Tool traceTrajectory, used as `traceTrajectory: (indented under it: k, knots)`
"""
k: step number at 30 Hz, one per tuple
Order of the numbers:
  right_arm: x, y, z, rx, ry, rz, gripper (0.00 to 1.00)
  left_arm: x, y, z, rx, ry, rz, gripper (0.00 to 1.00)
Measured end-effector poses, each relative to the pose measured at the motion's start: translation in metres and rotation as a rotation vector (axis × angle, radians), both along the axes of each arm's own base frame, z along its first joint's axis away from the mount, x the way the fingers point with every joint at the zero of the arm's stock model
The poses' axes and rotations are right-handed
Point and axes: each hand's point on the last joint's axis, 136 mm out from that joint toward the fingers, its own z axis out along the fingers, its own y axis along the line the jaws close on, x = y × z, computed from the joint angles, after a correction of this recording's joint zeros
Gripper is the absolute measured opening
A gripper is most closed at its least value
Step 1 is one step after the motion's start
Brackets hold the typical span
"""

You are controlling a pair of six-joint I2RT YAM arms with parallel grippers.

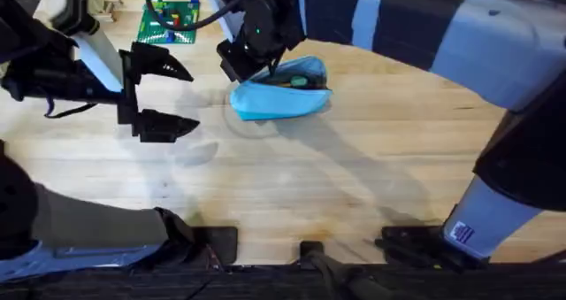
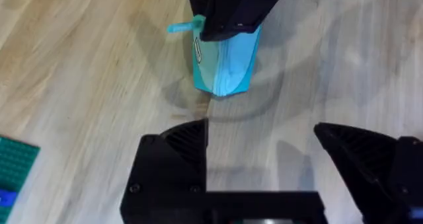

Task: Unzip the bag, pick up the pens from the table one at a time and place them inside, then zip the bag closed.

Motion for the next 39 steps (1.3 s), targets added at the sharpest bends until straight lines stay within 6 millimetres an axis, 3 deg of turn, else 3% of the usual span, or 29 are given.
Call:
traceTrajectory:
  k: [8, 9, 16, 39]
  knots:
    - [0.000, 0.000, 0.000, 0.000, 0.000, 0.000, 0.030, 0.015, -0.009, -0.015, -0.080, 0.002, -0.020, 0.994]
    - [0.000, 0.000, 0.001, 0.000, 0.000, 0.000, 0.030, 0.022, -0.020, -0.023, -0.165, 0.009, -0.043, 0.994]
    - [0.000, 0.000, 0.000, 0.000, 0.000, 0.000, 0.030, 0.032, -0.039, -0.035, -0.222, -0.017, -0.099, 0.994]
    - [0.000, 0.000, 0.001, 0.000, 0.000, 0.000, 0.030, 0.051, -0.065, -0.042, -0.298, -0.106, -0.151, 0.994]
